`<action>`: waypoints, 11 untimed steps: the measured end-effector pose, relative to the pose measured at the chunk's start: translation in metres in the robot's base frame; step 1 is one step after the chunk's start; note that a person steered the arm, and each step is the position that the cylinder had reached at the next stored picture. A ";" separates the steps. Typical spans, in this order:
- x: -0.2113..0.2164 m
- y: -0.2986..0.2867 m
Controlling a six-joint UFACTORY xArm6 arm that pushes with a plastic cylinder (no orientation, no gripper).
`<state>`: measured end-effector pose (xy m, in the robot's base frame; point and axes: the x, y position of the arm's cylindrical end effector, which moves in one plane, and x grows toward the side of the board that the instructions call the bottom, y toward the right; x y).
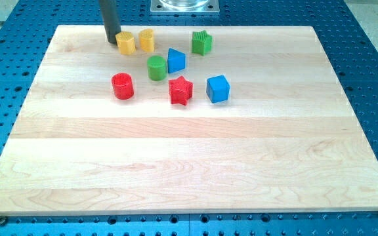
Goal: Slide the yellow heart into the green circle
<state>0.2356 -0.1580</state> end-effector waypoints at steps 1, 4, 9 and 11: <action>-0.001 0.000; 0.054 0.005; 0.057 0.075; 0.030 0.073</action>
